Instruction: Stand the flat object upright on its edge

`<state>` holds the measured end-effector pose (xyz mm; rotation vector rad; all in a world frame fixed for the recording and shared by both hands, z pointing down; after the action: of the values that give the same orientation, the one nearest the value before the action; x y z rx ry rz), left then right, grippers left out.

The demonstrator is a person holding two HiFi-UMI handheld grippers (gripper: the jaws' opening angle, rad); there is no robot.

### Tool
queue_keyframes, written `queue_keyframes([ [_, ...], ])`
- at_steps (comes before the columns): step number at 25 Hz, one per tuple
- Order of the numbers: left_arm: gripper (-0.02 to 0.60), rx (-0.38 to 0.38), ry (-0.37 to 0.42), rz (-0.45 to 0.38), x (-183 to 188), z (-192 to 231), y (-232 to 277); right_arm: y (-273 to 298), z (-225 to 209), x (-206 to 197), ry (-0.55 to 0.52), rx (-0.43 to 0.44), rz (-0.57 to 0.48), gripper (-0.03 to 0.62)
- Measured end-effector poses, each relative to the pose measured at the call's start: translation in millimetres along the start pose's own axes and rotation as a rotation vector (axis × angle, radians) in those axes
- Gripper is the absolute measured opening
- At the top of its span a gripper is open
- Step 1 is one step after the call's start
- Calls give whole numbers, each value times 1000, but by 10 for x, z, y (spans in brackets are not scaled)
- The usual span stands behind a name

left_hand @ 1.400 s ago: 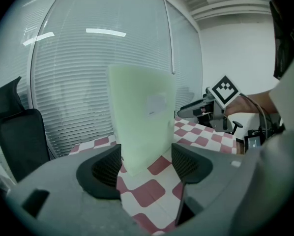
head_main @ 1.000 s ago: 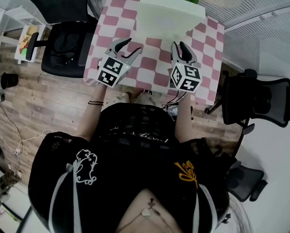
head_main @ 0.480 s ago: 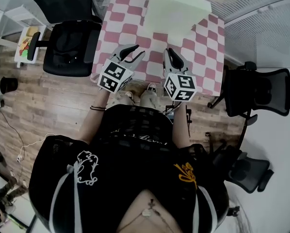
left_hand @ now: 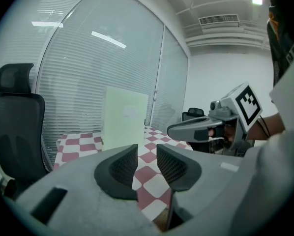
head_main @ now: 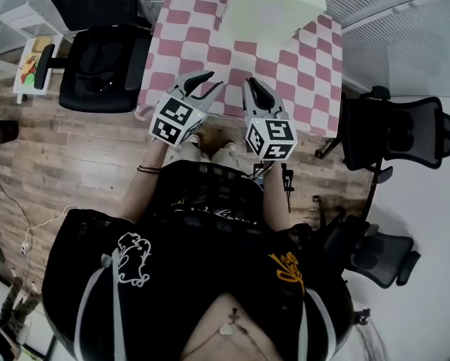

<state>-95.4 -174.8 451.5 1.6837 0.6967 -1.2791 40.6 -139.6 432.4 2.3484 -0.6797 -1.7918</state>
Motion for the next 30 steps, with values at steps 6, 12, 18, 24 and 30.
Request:
queue_keyframes([
  [6, 130, 37, -8, -15, 94, -74, -43, -61, 25, -5, -27, 42, 14, 41],
  [12, 130, 92, -42, -22, 199, -336, -55, -382, -80, -11, -44, 80, 17, 41],
  [18, 130, 117, -75, -27, 313, -876, 3, -864, -317, -95, -29, 110, 4, 41],
  [24, 130, 153, -79, -23, 397, -1412, 25, -1334, -481, -203, -32, 159, -4, 40],
  [30, 130, 196, -87, -14, 386, -1998, -59, -1819, -599, -405, -33, 200, 2, 40],
])
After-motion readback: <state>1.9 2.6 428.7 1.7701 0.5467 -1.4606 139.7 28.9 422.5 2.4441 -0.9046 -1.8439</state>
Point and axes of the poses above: the fingertips, and each gripper's own axes: y forward along the fingers, z to its left, x out of its top, the point moved 6 cm from there along -y, backward along the fingers, and after that the axes turned 14 degrees about y, right-handed, at the moved point
